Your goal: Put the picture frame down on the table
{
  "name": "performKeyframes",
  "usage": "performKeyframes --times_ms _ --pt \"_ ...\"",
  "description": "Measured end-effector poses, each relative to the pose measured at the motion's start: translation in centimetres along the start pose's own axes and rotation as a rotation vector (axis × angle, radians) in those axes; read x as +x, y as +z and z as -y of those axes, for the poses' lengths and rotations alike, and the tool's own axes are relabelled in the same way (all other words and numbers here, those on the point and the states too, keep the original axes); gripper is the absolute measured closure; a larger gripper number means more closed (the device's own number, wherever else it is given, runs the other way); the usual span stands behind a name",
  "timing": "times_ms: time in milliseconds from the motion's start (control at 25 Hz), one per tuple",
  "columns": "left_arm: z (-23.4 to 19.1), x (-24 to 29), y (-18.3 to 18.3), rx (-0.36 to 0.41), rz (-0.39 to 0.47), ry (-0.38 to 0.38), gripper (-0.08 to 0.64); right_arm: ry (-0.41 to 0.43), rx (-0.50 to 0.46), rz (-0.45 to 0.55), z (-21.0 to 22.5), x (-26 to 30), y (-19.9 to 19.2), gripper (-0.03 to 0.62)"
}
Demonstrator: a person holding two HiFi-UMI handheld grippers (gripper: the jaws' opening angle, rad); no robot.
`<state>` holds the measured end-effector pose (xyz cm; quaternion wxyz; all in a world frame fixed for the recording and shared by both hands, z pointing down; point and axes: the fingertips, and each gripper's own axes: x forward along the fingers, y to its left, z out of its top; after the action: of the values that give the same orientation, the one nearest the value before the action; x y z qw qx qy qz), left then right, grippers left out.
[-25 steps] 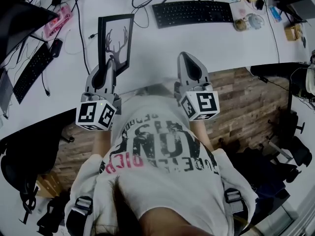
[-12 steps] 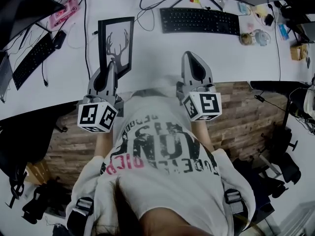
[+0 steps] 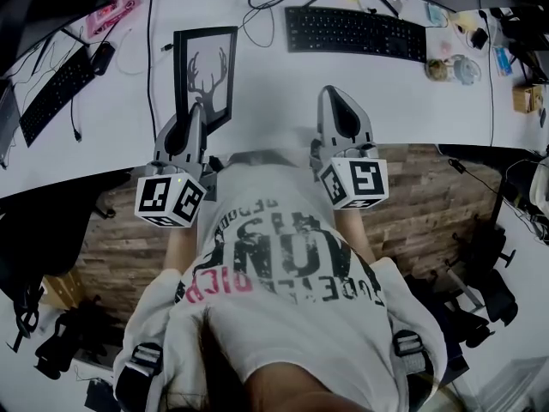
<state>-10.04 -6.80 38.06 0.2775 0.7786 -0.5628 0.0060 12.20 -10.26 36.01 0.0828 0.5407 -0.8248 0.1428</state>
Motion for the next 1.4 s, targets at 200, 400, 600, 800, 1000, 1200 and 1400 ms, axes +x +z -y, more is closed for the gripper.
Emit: performKeyframes --times_ms 200,400,600,800,1000,1200,1400 --pt "0.0 0.7 -1.8 -0.025 -0.042 -0.002 0.551 0.004 0.001 -0.018 0.2 0.1 -0.6 0.591" --pt "-0.7 1.2 -4.7 -0.098 -0.104 0.015 0.551 -0.005 0.008 -0.036 0.3 -0.2 -1.2 0.591" --pt "-1.2 2.1 -6.9 -0.149 -0.151 0.019 0.551 -0.018 0.014 -0.051 0.3 -0.5 -2.0 0.591" --pt "-1.3 3.1 -9.2 -0.188 -0.210 0.002 0.551 -0.038 0.018 -0.059 0.1 -1.0 -2.5 0.591" --pt "-0.8 4.7 -10.7 -0.236 -0.251 -0.019 0.551 -0.056 0.028 -0.055 0.4 -1.3 -2.4 0.591" --pt "-0.2 6.0 -11.7 -0.281 -0.282 -0.038 0.551 -0.082 0.035 -0.056 1.0 -1.9 -2.6 0.591" --pt "0.2 7.3 -12.5 -0.355 -0.296 -0.056 0.549 -0.088 0.040 -0.064 1.2 -1.9 -2.9 0.591"
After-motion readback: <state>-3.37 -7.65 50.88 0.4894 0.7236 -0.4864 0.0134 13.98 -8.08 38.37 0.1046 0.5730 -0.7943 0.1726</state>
